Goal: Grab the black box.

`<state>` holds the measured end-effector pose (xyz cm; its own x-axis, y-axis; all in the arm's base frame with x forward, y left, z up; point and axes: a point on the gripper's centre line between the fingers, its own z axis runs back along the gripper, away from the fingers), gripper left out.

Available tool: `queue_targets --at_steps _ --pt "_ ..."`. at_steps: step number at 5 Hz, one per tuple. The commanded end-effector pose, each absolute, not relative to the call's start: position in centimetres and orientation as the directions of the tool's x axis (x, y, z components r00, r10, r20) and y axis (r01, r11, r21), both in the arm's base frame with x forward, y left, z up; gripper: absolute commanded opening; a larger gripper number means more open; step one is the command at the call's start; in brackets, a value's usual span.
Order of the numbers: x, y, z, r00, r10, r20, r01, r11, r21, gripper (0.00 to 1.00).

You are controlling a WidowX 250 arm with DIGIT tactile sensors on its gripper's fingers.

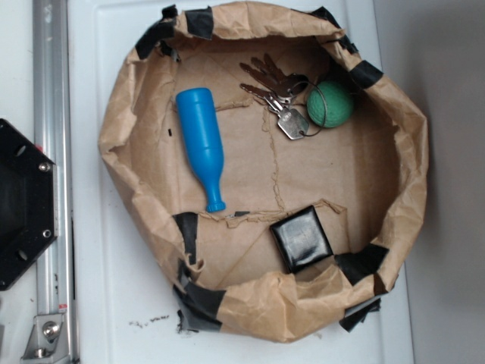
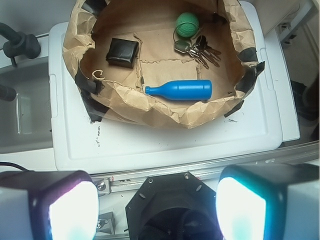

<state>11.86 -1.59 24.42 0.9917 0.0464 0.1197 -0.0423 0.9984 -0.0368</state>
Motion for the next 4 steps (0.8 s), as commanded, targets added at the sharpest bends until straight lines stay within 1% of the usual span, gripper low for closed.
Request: queue_targets --at_steps 1,2,3,4 --pt "11.9 -1.6 24.4 0.992 0.046 0.120 -0.042 0.998 -0.037 1.00" --pt "15.7 -1.9 23.7 0.985 0.101 0.140 -0.102 0.995 -0.003 1.00" --pt "20.4 -1.7 22.9 0.979 0.146 0.145 -0.148 0.989 0.006 1.00" --pt "23.7 -1.2 21.4 0.975 0.154 0.161 -0.157 0.988 0.004 1.00"
